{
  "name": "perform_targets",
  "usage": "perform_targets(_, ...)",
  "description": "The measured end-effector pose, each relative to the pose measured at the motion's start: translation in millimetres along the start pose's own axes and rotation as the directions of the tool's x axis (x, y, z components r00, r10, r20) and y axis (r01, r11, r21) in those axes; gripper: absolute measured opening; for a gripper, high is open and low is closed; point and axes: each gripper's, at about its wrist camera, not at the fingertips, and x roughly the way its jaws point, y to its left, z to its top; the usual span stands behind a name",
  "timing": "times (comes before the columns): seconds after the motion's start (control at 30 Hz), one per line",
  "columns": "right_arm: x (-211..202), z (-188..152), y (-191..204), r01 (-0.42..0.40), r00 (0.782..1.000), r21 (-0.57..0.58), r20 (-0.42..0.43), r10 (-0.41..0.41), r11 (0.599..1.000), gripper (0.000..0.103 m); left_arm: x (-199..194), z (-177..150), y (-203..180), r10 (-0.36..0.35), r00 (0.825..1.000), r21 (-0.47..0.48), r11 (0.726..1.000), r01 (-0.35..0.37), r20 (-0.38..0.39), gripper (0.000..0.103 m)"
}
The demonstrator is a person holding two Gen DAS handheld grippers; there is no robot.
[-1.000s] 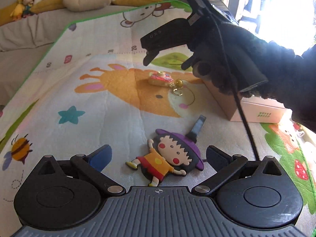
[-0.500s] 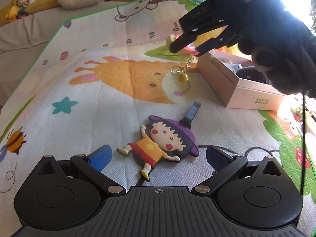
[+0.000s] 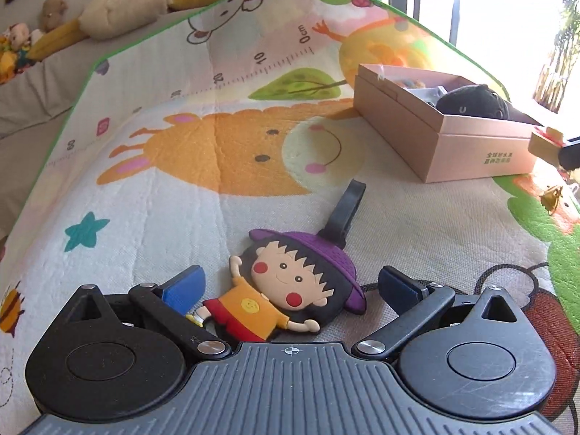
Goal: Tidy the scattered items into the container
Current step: 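Grasp the cartoon-girl figure with the left gripper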
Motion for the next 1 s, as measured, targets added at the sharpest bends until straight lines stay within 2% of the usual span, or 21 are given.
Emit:
perform_targets(0.03,-1,-9,-5,0.010,1.000,0.002,0.000,-0.010,1.000,0.055,0,1,-4,-0.014,1.000,-0.002,1.000,0.014,-0.003,0.103)
perform_targets(0.17,-2,-40,-20,0.050,0.998,0.031,0.043,-0.051,0.998,0.078,-5,-1,-35,-0.109,0.994,0.042,0.993,0.110,-0.021,0.103)
perform_targets(0.3,-3,-64,-19,0.050,0.995,0.057,0.080,-0.054,0.997,0.084,-9,-8,-76,-0.158,0.987,0.136,0.977,0.162,-0.036,0.103)
perform_targets(0.4,-1,-80,-13,0.046,0.995,0.053,0.090,-0.051,0.998,0.086,-17,-12,-96,-0.222,0.974,0.162,0.961,0.226,-0.040,0.103)
perform_targets(0.47,0,-90,-6,0.060,0.992,0.026,0.105,-0.063,0.998,0.088,-19,-13,-102,-0.188,0.982,0.162,0.969,0.189,-0.022,0.103)
perform_targets(0.57,4,-102,0,0.025,0.995,0.013,0.092,-0.026,1.000,0.088,-17,-9,-102,-0.078,0.997,0.168,0.983,0.073,0.021,0.103)
perform_targets(0.63,4,-106,6,0.014,0.996,-0.004,0.092,-0.014,1.000,0.092,-12,-5,-97,-0.078,0.997,0.128,0.989,0.077,0.007,0.103)
perform_targets(0.73,3,-107,9,0.023,0.995,-0.018,0.099,-0.021,1.000,0.103,-2,-1,-98,-0.102,0.995,0.079,0.991,0.104,-0.022,0.103)
perform_targets(0.87,8,-105,3,0.027,0.997,0.025,0.069,-0.029,0.999,0.103,6,2,-104,-0.061,0.998,0.063,0.996,0.062,-0.017,0.103)
perform_targets(1.0,9,-106,8,0.048,0.997,0.006,0.063,-0.048,0.999,0.103,8,3,-106,-0.050,0.999,0.053,0.997,0.051,-0.011,0.103)
